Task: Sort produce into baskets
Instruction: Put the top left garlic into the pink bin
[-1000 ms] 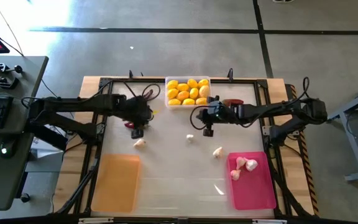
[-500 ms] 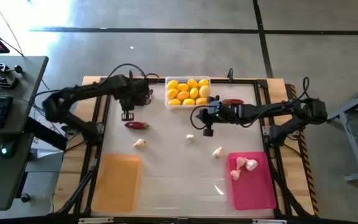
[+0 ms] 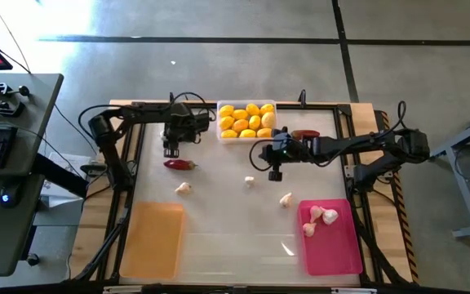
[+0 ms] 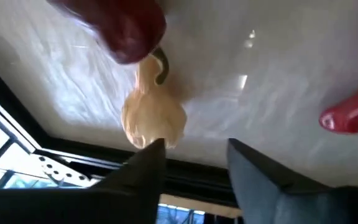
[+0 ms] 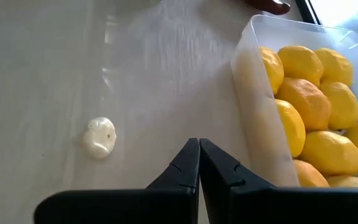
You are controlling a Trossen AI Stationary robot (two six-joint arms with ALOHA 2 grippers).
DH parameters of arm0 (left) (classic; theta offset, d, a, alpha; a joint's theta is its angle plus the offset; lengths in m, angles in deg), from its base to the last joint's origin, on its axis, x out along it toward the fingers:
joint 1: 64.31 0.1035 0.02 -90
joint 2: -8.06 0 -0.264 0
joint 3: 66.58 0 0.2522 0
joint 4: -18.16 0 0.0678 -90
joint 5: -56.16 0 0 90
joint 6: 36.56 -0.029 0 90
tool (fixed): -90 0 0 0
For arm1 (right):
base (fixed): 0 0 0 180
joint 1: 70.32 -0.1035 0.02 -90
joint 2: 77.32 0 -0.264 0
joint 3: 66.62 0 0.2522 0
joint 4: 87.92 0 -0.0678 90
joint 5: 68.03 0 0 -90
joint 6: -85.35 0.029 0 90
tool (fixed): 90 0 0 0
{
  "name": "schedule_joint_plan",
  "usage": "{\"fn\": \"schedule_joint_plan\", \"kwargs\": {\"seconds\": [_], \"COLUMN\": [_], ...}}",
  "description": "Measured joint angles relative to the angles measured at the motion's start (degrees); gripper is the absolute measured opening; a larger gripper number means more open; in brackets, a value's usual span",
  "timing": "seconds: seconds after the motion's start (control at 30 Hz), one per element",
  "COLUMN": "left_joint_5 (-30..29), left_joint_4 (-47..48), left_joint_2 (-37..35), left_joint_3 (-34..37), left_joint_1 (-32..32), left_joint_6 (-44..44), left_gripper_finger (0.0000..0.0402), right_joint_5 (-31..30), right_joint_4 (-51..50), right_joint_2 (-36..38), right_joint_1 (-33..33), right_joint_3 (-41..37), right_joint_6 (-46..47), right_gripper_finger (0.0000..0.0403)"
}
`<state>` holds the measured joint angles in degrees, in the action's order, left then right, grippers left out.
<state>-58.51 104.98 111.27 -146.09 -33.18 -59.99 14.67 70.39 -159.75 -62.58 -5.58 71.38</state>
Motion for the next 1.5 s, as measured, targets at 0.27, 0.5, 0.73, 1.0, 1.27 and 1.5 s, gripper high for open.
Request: {"fn": "schedule_joint_plan", "kwargs": {"seconds": [0.27, 0.5, 0.73, 1.0, 1.27, 1.5], "left_joint_5": [-0.74, 1.61, 1.96, 4.84, 4.71, 2.84], "left_joint_4": [-3.67, -5.11, -5.57, -8.50, -7.52, -5.43], "left_joint_2": [0.19, 0.19, 0.19, 0.19, 1.00, 6.44], "left_joint_3": [0.29, 0.29, 0.29, 0.29, 0.29, 0.33], "left_joint_1": [6.24, 9.37, 10.99, 11.24, 11.24, 11.10], "left_joint_6": [0.73, -1.15, -2.70, -4.19, -4.17, -1.89], "left_gripper_finger": [0.0247, 0.0249, 0.0248, 0.0248, 0.0248, 0.0248], "right_joint_5": [0.05, 0.04, 0.04, 0.04, 0.04, 0.04], "right_joint_4": [-0.03, -0.04, -0.03, -0.03, -0.03, -0.02], "right_joint_2": [0.00, 0.00, 0.00, 0.00, 0.00, 0.00], "right_joint_1": [0.00, 0.00, 0.00, 0.00, 0.00, 0.00], "right_joint_3": [0.00, 0.00, 0.00, 0.00, 0.00, 0.00], "right_joint_6": [0.00, 0.00, 0.02, 0.02, 0.04, 0.04], "right_gripper_finger": [0.0000, 0.0000, 0.0000, 0.0000, 0.0000, 0.0000]}}
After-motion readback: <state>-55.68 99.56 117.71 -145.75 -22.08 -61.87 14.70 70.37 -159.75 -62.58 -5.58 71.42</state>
